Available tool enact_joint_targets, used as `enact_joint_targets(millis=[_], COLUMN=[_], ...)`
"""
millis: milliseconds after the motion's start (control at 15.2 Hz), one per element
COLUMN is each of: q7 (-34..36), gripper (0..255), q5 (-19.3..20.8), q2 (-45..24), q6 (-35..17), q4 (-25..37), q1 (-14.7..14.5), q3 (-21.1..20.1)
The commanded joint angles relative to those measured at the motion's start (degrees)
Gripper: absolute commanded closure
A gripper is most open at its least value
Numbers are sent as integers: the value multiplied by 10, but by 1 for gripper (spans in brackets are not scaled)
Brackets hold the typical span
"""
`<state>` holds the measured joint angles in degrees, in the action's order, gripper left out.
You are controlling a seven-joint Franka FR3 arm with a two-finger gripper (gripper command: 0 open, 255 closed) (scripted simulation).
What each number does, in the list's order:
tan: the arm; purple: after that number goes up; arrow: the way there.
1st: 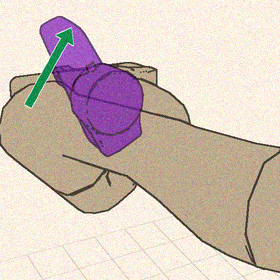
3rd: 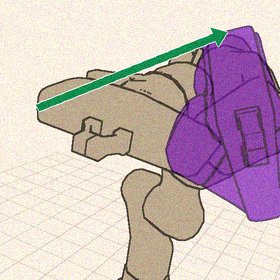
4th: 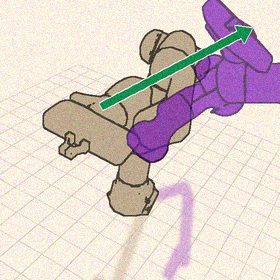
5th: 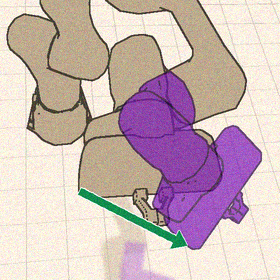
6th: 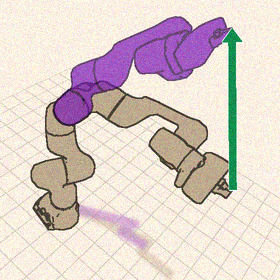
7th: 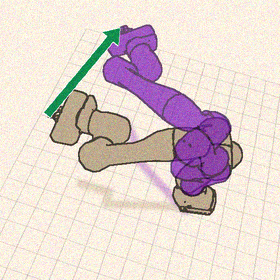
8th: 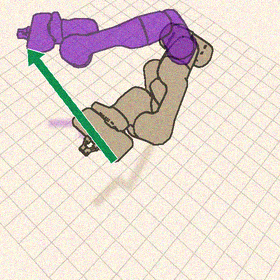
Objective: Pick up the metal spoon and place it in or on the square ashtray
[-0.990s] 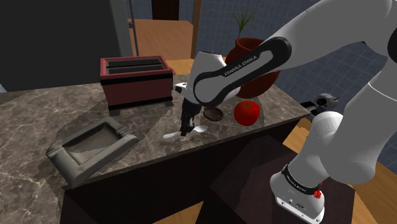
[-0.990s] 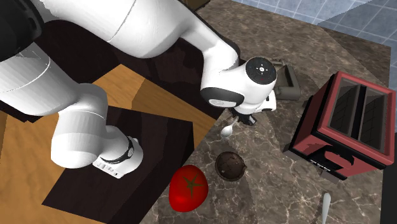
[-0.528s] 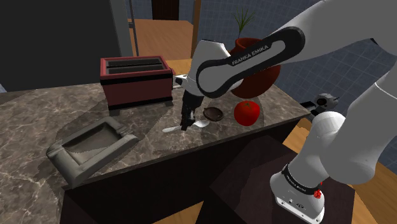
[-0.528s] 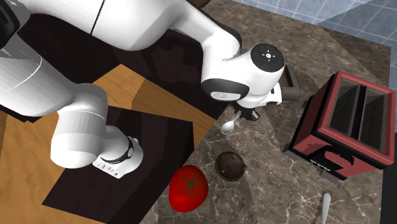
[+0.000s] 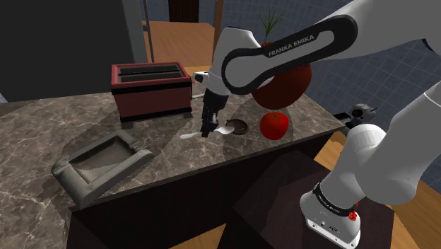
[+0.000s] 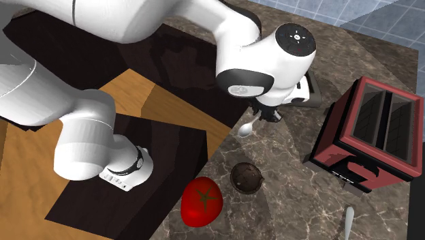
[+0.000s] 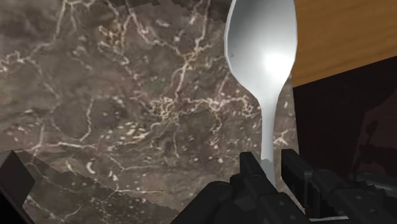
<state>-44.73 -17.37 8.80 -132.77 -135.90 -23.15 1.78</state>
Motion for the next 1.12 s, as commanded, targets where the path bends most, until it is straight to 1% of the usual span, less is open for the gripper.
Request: enact_joint_targets(millis=[0, 198, 264, 660, 1056], q7=[6, 13, 13, 70, 128], gripper=[255, 255, 255, 255, 255], q5=[5, 11, 11, 16, 35], q2=[10, 21, 21, -83, -194], q6=[18, 41, 41, 45, 67], q4=[8, 21, 21, 141, 285], q1=[2, 3, 3, -20, -43], q3=[0, 1, 0, -28, -47])
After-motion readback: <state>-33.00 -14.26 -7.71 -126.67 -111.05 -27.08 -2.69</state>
